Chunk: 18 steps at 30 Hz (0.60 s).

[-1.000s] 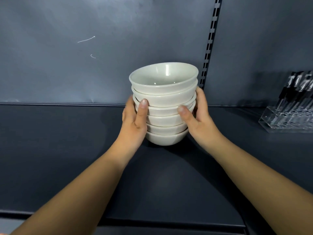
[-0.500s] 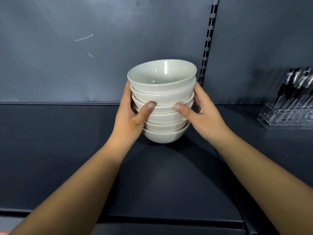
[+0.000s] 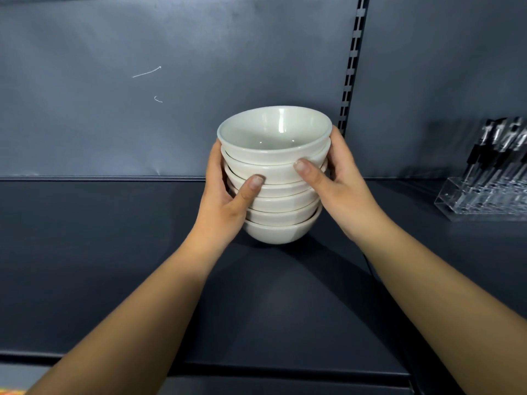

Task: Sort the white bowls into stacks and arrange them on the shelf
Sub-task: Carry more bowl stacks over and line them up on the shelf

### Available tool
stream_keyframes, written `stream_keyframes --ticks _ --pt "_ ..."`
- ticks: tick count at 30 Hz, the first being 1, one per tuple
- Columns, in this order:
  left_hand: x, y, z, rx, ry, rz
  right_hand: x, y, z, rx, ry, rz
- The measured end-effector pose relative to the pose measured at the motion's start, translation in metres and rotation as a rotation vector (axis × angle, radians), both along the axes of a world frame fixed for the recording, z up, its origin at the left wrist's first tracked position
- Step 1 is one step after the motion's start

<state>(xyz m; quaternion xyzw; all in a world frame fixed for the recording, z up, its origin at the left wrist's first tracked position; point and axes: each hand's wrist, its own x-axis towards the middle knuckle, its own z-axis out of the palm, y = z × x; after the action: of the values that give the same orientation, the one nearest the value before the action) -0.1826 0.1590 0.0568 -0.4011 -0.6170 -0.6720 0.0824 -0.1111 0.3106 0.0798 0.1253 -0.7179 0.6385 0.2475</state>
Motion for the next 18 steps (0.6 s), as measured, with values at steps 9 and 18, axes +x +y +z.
stream_keyframes --ticks 9,18 --pt "0.008 0.002 -0.021 0.036 -0.358 -0.092 -0.005 0.000 -0.041 -0.157 -0.203 0.034" --pt "0.048 -0.006 -0.020 0.088 -0.412 0.006 0.000 -0.010 -0.048 -0.293 -0.131 0.236"
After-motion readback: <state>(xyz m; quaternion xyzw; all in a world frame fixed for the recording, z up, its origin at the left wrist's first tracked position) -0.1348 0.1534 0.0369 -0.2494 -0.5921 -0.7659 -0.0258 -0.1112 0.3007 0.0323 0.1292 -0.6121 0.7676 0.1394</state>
